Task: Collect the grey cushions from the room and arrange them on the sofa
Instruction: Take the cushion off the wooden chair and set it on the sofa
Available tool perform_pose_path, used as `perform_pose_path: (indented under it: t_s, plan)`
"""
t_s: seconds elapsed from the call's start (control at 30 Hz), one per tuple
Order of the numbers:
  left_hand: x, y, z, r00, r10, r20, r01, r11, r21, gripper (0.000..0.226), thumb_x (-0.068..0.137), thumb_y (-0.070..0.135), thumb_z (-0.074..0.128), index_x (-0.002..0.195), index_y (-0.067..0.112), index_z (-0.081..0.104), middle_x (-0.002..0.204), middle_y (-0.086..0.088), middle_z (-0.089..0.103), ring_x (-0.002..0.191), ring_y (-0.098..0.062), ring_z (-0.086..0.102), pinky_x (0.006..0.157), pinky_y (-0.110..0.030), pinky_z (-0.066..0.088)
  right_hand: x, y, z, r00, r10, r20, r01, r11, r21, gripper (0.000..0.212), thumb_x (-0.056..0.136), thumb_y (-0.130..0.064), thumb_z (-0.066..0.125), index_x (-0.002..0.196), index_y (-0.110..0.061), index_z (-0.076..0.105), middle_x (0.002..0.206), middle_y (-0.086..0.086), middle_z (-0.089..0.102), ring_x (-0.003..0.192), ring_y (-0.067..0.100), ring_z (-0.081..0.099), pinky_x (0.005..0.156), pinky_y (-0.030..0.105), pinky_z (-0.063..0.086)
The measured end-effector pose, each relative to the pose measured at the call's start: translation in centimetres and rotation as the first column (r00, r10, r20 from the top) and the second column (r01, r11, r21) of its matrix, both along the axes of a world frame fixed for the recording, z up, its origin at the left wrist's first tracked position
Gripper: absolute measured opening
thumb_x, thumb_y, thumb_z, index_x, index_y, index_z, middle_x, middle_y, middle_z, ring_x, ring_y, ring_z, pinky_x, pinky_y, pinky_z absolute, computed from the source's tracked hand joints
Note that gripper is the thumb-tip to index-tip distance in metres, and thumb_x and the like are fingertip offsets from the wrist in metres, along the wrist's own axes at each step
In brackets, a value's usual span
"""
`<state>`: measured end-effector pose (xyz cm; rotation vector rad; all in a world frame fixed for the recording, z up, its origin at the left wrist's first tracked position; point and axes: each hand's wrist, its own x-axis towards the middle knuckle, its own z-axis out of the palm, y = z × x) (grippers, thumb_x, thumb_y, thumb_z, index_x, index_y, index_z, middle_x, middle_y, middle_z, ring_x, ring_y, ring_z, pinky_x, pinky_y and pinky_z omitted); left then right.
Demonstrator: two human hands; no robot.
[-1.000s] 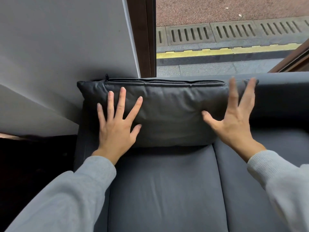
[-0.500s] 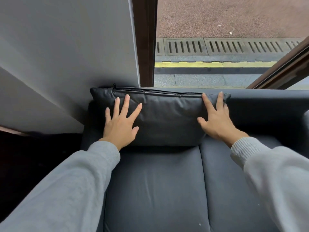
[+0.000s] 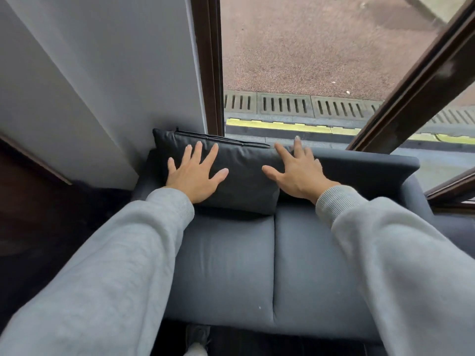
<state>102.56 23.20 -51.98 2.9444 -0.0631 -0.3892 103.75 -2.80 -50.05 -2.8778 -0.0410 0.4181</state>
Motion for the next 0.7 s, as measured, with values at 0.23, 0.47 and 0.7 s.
perform_pose_path:
  t_s: [0.23, 0.47, 0.7]
  plan:
    - [-11.2, -5.5, 12.2, 0.996, 0.074, 0.041, -0.075, 0.997, 0.013, 0.074, 0.101, 0.076, 0.017, 0.165, 0.046, -0.005, 0.178, 0.001, -0.010, 0.162, -0.027, -0.013, 0.125, -0.066, -0.002, -9.5, -2.2, 11.1, 0.997, 0.074, 0.037, -0.074, 0.997, -0.012, 0.084, 0.095, -0.082, 0.024, 0.166, -0.041, 0.005, 0.174, 0.011, -0.013, 0.159, 0.041, -0.008, 0.124, 0.064, 0.002]
    - [-21.3, -8.1, 21.8, 0.968, 0.230, 0.105, -0.223, 0.972, -0.076, 0.073, 0.102, 0.074, 0.019, 0.166, 0.046, 0.001, 0.177, 0.003, -0.010, 0.162, -0.027, -0.015, 0.125, -0.066, -0.004, -17.7, -3.9, 20.2, 0.983, 0.156, 0.092, -0.154, 0.988, -0.029, 0.089, 0.089, -0.090, 0.015, 0.165, -0.044, 0.006, 0.175, 0.010, -0.010, 0.159, 0.042, -0.007, 0.122, 0.066, -0.002]
    - [-29.2, -3.6, 29.3, 0.920, 0.343, 0.189, -0.337, 0.939, -0.067, 0.073, 0.101, 0.075, 0.021, 0.166, 0.047, 0.000, 0.176, 0.004, -0.017, 0.161, -0.023, -0.020, 0.125, -0.066, -0.008, -21.5, 0.9, 26.4, 0.968, 0.212, 0.134, -0.219, 0.975, 0.040, 0.095, 0.083, -0.095, 0.006, 0.165, -0.047, 0.009, 0.175, 0.011, -0.008, 0.159, 0.042, -0.007, 0.122, 0.068, -0.004]
